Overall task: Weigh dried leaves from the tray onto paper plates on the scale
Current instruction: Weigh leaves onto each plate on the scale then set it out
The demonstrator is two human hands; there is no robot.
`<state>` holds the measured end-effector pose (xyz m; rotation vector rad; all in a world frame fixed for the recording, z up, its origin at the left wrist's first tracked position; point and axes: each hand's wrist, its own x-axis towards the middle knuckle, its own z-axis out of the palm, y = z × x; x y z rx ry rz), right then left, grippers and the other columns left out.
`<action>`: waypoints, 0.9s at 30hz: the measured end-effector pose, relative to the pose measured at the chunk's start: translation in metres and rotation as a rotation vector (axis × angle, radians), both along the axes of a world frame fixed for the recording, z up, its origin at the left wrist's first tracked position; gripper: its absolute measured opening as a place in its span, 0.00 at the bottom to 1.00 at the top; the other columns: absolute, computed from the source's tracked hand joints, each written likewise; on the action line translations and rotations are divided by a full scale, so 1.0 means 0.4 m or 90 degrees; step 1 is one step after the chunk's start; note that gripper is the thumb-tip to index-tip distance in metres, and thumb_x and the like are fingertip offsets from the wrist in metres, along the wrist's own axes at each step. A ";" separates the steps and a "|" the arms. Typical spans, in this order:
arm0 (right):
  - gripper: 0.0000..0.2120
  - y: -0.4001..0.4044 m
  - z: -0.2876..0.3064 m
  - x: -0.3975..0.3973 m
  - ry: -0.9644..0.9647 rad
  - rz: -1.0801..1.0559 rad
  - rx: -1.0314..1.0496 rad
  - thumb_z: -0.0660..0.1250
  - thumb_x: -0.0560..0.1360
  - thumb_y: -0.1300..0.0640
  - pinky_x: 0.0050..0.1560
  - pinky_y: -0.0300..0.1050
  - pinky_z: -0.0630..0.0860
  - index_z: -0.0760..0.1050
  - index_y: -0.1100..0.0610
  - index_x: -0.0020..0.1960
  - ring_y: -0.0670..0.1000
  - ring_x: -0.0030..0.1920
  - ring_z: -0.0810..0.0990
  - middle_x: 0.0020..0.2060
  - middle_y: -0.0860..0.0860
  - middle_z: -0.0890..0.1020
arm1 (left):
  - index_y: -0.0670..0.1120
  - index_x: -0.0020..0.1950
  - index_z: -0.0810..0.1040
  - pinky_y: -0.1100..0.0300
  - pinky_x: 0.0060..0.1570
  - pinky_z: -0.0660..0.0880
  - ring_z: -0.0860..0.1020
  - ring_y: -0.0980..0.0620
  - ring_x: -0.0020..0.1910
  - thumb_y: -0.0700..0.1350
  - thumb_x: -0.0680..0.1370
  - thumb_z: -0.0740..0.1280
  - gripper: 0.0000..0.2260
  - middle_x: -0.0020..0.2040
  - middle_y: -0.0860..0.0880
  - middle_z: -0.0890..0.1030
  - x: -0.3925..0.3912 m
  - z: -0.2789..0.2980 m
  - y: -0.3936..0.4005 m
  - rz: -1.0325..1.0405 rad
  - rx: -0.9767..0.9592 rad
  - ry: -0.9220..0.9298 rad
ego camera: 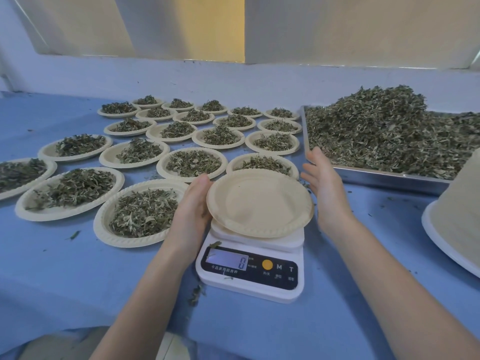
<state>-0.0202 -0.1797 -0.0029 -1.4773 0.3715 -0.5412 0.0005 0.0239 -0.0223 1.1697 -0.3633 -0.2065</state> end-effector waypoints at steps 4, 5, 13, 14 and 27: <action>0.15 0.001 -0.013 0.007 0.014 0.002 -0.017 0.56 0.78 0.38 0.55 0.42 0.65 0.71 0.41 0.60 0.45 0.61 0.73 0.53 0.39 0.76 | 0.51 0.57 0.75 0.58 0.52 0.73 0.81 0.56 0.53 0.57 0.68 0.63 0.20 0.52 0.53 0.84 -0.001 -0.002 0.003 0.021 0.009 0.028; 0.14 0.002 -0.013 0.008 0.014 0.002 -0.016 0.56 0.77 0.37 0.53 0.42 0.65 0.71 0.40 0.58 0.44 0.60 0.74 0.51 0.37 0.75 | 0.49 0.61 0.74 0.57 0.54 0.73 0.80 0.55 0.55 0.57 0.67 0.64 0.25 0.55 0.52 0.83 -0.002 -0.001 0.004 0.026 0.016 0.033; 0.11 -0.010 -0.003 -0.001 -0.003 0.007 -0.063 0.57 0.77 0.37 0.55 0.41 0.62 0.69 0.37 0.57 0.40 0.60 0.71 0.51 0.32 0.73 | 0.57 0.73 0.64 0.69 0.61 0.63 0.66 0.68 0.67 0.59 0.71 0.62 0.30 0.72 0.61 0.67 -0.006 0.034 0.019 0.125 0.225 -0.167; 0.10 -0.012 0.005 -0.004 -0.010 0.018 -0.079 0.59 0.77 0.38 0.53 0.38 0.64 0.69 0.37 0.57 0.39 0.59 0.71 0.51 0.32 0.73 | 0.60 0.72 0.64 0.69 0.60 0.64 0.66 0.67 0.67 0.60 0.71 0.63 0.29 0.71 0.62 0.66 0.001 0.058 0.016 0.120 0.257 -0.193; 0.22 -0.264 0.124 0.087 0.154 -0.111 -0.371 0.64 0.76 0.54 0.53 0.39 0.67 0.69 0.52 0.69 0.51 0.59 0.75 0.64 0.52 0.76 | 0.46 0.71 0.68 0.65 0.52 0.64 0.71 0.47 0.64 0.41 0.76 0.61 0.22 0.67 0.45 0.74 0.155 0.277 -0.492 -0.136 0.731 -0.537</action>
